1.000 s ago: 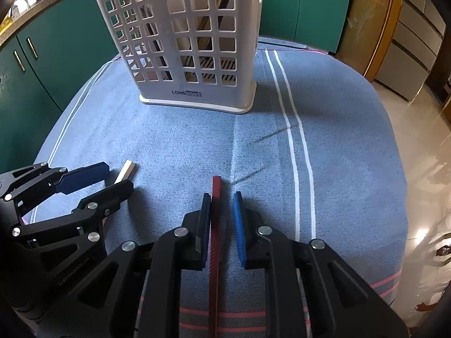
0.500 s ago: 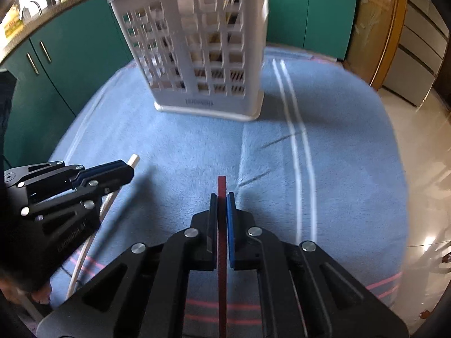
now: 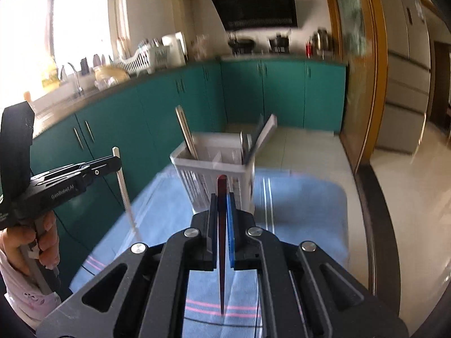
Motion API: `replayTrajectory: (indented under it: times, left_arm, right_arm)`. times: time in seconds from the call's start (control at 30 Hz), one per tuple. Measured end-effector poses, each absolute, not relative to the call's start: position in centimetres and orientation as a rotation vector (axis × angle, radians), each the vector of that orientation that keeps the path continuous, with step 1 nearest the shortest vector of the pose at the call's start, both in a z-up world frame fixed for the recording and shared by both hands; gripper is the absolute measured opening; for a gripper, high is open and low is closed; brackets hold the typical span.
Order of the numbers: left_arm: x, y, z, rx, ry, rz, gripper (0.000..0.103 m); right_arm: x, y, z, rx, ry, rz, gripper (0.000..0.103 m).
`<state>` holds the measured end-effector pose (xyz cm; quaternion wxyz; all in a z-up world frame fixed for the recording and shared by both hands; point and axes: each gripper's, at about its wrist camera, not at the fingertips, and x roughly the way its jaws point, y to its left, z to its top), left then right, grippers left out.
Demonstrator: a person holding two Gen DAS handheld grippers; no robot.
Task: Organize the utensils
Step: 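Lift both chopsticks and lower them into the white holder, then open both tools to release the chopsticks and pull back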
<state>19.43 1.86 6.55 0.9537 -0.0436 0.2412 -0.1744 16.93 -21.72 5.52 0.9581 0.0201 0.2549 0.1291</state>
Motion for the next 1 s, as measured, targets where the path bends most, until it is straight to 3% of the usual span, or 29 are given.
replayTrajectory:
  times: [0.3, 0.57, 0.67, 1.0]
  left_arm:
    - [21.6, 2.5, 15.0, -0.175, 0.28, -0.283, 0.006]
    - [25.8, 4.3, 16.5, -0.352, 0.173, -0.128, 0.006]
    - [26.6, 4.2, 16.1, -0.375, 0.153, -0.099, 0.006]
    - [29.4, 1.3, 9.9, -0.314, 0.248, -0.103, 0.006]
  right_arm:
    - [20.5, -20.2, 14.0, 0.001, 0.318, 0.241, 0.007]
    - [24.3, -19.5, 16.9, 0.013, 0.22, 0.132, 0.007]
    - [25.2, -19.7, 16.7, 0.027, 0.166, 0.097, 0.007]
    - [29.0, -21.7, 10.2, 0.129, 0.245, 0.136, 0.007]
